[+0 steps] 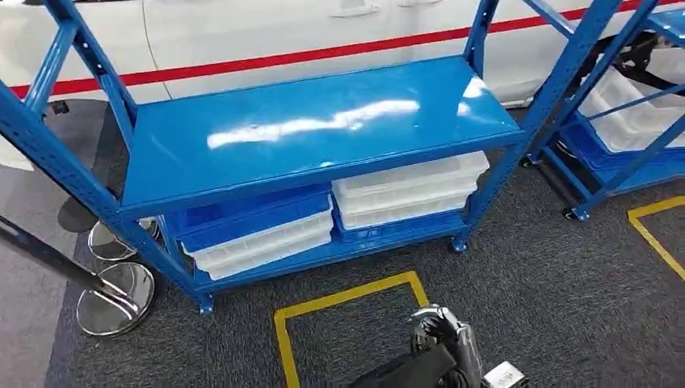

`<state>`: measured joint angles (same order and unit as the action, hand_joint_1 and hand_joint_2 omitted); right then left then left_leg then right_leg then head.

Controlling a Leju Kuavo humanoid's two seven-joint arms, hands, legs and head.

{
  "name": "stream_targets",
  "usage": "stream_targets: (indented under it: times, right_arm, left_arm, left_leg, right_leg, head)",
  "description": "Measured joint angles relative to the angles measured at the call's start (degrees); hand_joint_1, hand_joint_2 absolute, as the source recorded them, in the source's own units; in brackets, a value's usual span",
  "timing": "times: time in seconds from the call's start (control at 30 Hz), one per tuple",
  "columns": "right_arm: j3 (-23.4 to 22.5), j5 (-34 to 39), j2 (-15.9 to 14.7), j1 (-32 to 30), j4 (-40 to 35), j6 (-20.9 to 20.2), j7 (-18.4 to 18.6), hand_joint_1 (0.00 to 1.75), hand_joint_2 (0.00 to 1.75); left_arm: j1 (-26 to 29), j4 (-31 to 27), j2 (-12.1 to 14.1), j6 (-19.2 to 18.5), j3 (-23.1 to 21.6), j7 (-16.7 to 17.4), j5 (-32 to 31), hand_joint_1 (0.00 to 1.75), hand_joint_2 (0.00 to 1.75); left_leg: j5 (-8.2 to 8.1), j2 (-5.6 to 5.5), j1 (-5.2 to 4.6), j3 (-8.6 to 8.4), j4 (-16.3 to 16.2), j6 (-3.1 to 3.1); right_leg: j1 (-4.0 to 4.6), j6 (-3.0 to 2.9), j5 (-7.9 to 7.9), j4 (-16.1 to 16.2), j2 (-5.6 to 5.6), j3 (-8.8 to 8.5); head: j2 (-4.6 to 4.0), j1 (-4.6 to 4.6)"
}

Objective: Take the parts from the cabinet and place them on the table.

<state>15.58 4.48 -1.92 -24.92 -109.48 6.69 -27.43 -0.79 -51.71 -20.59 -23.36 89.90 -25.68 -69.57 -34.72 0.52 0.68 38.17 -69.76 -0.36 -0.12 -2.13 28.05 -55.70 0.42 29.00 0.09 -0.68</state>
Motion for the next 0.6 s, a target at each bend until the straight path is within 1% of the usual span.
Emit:
stream_targets:
  times: [0.03,0.07,0.1,0.13,0.17,0.2,0.23,0.27,0.3,0.33,0.37,0.4,0.43,0.47,0.5,0.53,0.57,0.6]
  right_arm:
    - [0.00,0.09,-0.02,-0.02,0.16,0.22,0.31,1.75,1.75]
    - [0.00,0.15,-0.02,-0.02,0.35,0.64,0.37,1.75,1.75]
    - [0.00,0.15,-0.02,-0.06,0.57,0.96,0.44,1.75,1.75]
    - [0.00,0.17,-0.02,-0.11,0.66,1.05,0.46,1.75,1.75]
    - [0.00,0.17,-0.02,-0.16,0.70,1.23,0.46,1.75,1.75]
    - [0.00,0.17,-0.02,-0.15,0.72,1.57,0.48,1.75,1.75]
    - [0.00,0.17,0.00,-0.14,0.72,1.75,0.48,1.75,1.75]
    - [0.00,0.20,-0.04,-0.14,0.81,1.75,0.66,1.75,1.75]
    - [0.00,0.20,-0.02,-0.14,0.85,1.75,0.72,1.75,1.75]
    - [0.00,0.20,-0.02,-0.24,0.90,1.82,0.83,1.75,1.75]
    - [0.00,0.22,-0.02,-0.35,0.90,1.95,0.86,1.75,1.75]
    - [0.00,0.22,-0.07,-0.45,0.88,2.10,0.86,1.75,1.75]
    - [0.00,0.22,-0.07,-0.62,0.85,2.47,0.83,1.75,1.75]
    - [0.00,0.22,-0.07,-0.55,0.88,2.93,0.92,1.75,1.75]
    - [0.00,0.22,-0.07,-0.58,0.88,3.21,0.96,1.75,1.75]
    - [0.00,0.22,-0.07,-0.74,0.88,3.67,0.96,1.75,1.75]
    - [0.00,0.20,-0.07,-0.90,0.88,4.33,1.03,1.75,1.75]
    - [0.00,0.20,-0.07,-1.01,0.88,4.46,1.03,1.75,1.75]
  left_arm:
    - [-0.14,0.00,-0.02,0.00,0.02,0.07,-0.04,0.00,0.00]
    - [-0.25,0.00,-0.02,0.02,0.00,0.20,-0.15,0.00,0.00]
    - [-0.38,0.00,-0.02,0.04,0.00,0.35,-0.18,0.00,0.00]
    - [-0.38,0.00,-0.02,0.07,0.00,0.37,-0.22,0.00,0.00]
    - [-0.39,0.00,-0.02,0.09,0.00,0.48,-0.35,0.00,0.00]
    - [-0.46,0.00,-0.02,0.11,0.00,0.52,-0.52,0.00,0.00]
    - [-0.45,0.00,0.11,0.15,0.02,0.59,-0.63,0.00,0.00]
    - [-0.44,0.00,0.09,0.15,0.00,0.59,-0.68,0.00,0.00]
    - [-0.41,0.00,0.07,0.17,0.02,0.61,-0.72,0.00,0.00]
    - [-0.53,0.00,0.07,0.17,0.00,0.63,-0.79,0.00,0.00]
    - [-0.60,0.02,0.00,0.17,0.00,0.63,-0.81,0.00,0.00]
    - [-0.80,0.05,-0.26,0.17,-0.04,0.66,-0.89,0.00,0.00]
    - [-0.80,0.04,-0.13,0.17,-0.04,0.66,-1.01,0.00,0.00]
    - [-0.65,0.04,-0.13,0.20,-0.02,0.68,-1.22,0.00,0.00]
    - [-0.44,0.07,-0.13,0.20,-0.02,0.68,-1.33,0.00,0.00]
    - [-0.32,0.07,-0.13,0.17,0.00,0.68,-1.49,0.00,0.00]
    - [-0.34,0.07,-0.13,0.20,0.02,0.68,-1.70,0.00,0.00]
    - [-0.36,0.07,-0.13,0.20,0.02,0.68,-1.84,0.00,0.00]
  left_leg:
    - [-1.56,-0.04,-0.01,1.14,-4.09,-0.03]
    - [-1.61,-0.06,-0.01,1.23,-5.82,-0.04]
    - [-0.54,-0.12,-0.01,-0.12,-4.53,0.09]
    - [1.32,-0.23,-0.02,-2.80,-0.81,0.29]
    - [3.39,-0.80,-0.03,-6.52,4.85,0.58]
    - [4.55,-2.45,-0.05,-9.85,10.06,1.03]
    - [3.54,-4.32,-0.10,-11.46,12.51,1.29]
    - [4.48,-4.00,-0.09,-10.75,11.85,1.18]
    - [4.00,-3.70,-0.12,-10.69,12.62,1.24]
    - [4.02,-3.10,-0.29,-10.52,12.43,1.38]
    - [4.41,-2.52,0.17,-10.48,12.82,1.87]
    - [4.82,-1.36,0.56,-10.40,13.10,2.29]
    - [5.06,-0.91,0.54,-10.12,13.20,2.66]
    - [5.12,-0.08,0.51,-9.95,13.18,2.74]
    - [5.15,0.69,0.43,-9.74,13.15,2.77]
    - [5.17,1.58,0.41,-9.64,13.12,2.73]
    - [5.18,2.33,0.41,-9.61,13.10,2.70]
    - [5.18,2.64,0.42,-9.64,13.10,2.69]
  right_leg:
    - [0.15,-0.01,-0.41,-0.13,0.43,0.67]
    - [0.26,0.04,-0.75,-0.38,0.87,1.23]
    - [0.31,0.15,-1.03,-0.71,1.48,1.86]
    - [0.32,0.26,-1.19,-1.09,2.02,2.36]
    - [0.34,0.39,-1.28,-1.53,2.65,2.85]
    - [0.34,0.53,-1.36,-2.04,3.19,3.24]
    - [0.55,0.78,-1.44,-2.57,3.55,3.95]
    - [0.44,1.10,-1.63,-2.72,4.14,4.01]
    - [0.38,1.35,-1.77,-2.96,4.58,4.15]
    - [0.29,1.78,-2.07,-2.76,5.16,4.30]
    - [0.59,2.23,-2.35,-2.78,5.77,4.61]
    - [0.38,2.32,-1.98,-3.31,5.55,4.85]
    - [0.52,2.68,0.14,-5.48,3.13,5.90]
    - [0.26,3.14,2.88,-9.47,1.49,7.75]
    - [-0.05,3.55,5.28,-14.00,0.61,9.63]
    - [-0.33,3.93,7.05,-18.23,0.20,11.34]
    - [-0.61,4.18,7.46,-20.42,0.00,12.07]
    - [-0.73,4.28,7.21,-20.49,-0.09,11.97]
  head:
    - [0.00,0.00]
    - [0.00,0.00]
    - [0.00,0.00]
    - [0.00,0.00]
    - [0.00,0.00]
    - [0.00,0.02]
    - [0.00,0.00]
    - [0.00,0.02]
    - [0.00,0.00]
    - [0.00,0.00]
    - [0.00,-0.02]
    - [0.00,0.00]
    - [0.00,-0.18]
    - [0.00,-0.15]
    - [0.00,-0.13]
    - [0.00,-0.15]
    - [0.00,-0.13]
    - [0.00,-0.15]
